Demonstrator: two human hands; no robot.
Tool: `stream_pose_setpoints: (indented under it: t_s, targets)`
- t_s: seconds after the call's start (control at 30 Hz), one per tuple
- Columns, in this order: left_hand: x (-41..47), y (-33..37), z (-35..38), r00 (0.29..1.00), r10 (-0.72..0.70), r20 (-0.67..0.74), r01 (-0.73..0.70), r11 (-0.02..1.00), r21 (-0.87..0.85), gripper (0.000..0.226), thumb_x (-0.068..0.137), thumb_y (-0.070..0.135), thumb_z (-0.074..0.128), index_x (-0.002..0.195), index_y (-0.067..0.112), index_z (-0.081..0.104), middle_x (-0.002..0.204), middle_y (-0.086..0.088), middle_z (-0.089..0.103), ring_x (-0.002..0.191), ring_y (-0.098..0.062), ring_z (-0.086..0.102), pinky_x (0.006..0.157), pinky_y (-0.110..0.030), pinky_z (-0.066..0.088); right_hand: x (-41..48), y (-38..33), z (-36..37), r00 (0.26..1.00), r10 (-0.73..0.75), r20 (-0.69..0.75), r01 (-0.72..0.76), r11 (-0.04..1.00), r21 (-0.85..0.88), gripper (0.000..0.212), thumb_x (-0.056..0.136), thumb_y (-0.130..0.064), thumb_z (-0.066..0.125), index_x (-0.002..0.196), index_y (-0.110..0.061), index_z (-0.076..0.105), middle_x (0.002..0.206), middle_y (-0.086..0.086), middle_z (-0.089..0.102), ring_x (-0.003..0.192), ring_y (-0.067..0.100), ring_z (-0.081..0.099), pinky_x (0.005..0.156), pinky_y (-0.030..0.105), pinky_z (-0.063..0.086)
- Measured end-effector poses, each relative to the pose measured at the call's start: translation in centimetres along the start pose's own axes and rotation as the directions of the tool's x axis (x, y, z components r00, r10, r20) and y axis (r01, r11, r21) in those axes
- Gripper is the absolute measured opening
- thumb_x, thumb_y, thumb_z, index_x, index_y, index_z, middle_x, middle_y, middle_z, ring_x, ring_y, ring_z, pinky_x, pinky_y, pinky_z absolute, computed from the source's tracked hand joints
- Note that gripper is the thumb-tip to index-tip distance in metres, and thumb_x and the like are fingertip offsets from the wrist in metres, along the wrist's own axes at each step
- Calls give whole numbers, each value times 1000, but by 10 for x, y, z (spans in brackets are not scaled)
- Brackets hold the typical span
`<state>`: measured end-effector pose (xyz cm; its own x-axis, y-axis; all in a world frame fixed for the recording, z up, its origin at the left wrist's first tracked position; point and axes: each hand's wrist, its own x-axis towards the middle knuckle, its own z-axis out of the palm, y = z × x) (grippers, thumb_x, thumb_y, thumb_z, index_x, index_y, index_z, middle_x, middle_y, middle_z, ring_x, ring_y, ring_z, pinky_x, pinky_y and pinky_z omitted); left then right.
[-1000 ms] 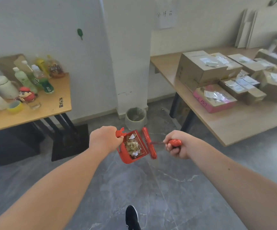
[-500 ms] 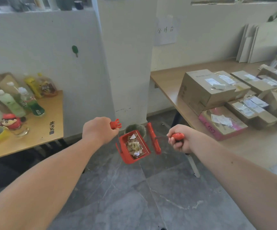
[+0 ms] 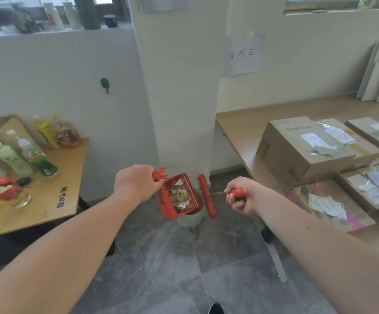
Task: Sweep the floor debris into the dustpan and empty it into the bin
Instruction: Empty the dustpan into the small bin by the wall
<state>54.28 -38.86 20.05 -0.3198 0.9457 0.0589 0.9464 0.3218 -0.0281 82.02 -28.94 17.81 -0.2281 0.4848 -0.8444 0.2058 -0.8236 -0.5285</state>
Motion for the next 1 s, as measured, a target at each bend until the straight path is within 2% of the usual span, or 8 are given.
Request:
stream_pose_setpoints:
  t_s: [0.3, 0.4, 0.63, 0.87, 1.0]
  targets:
    - [40, 30, 10, 998, 17, 55, -21, 998, 66, 36, 94, 61, 51, 84, 27, 57, 95, 1, 71, 91, -26, 69, 70, -33, 47, 32, -61, -12, 998, 2, 68, 1, 999, -46, 14, 87, -2, 43, 78, -13, 39, 61, 2, 43, 34, 6, 47, 30, 11, 19]
    - [48, 35, 13, 993, 73, 91, -84, 989, 124, 34, 96, 60, 49, 85, 28, 56, 96, 3, 72, 89, -24, 70, 70, -33, 48, 40, -70, -13, 997, 3, 75, 2, 998, -67, 13, 86, -1, 43, 79, -11, 40, 60, 3, 44, 33, 6, 47, 29, 12, 21]
    - [60, 39, 30, 965, 222, 143, -251, 938, 239, 37, 99, 59, 47, 103, 26, 64, 104, 4, 73, 95, -25, 71, 67, -33, 42, 59, -74, -11, 1000, -4, 25, 6, 996, -94, 14, 84, 0, 44, 84, -13, 38, 59, 3, 42, 36, 7, 45, 31, 12, 22]
    - [60, 42, 42, 930, 317, 185, -357, 899, 255, 35, 102, 52, 47, 109, 21, 63, 107, 1, 71, 97, -27, 71, 69, -33, 43, 67, -70, 2, 1000, 2, 1, -2, 993, -122, 17, 81, 1, 45, 79, -14, 37, 59, 1, 37, 37, 7, 41, 34, 13, 21]
    - [58, 43, 51, 893, 397, 214, -444, 855, 268, 33, 103, 48, 49, 110, 18, 61, 108, -1, 71, 96, -28, 70, 68, -34, 41, 74, -65, 8, 999, 32, -15, -33, 995, -95, 15, 81, 1, 46, 86, -12, 39, 59, 3, 40, 35, 7, 43, 34, 13, 22]
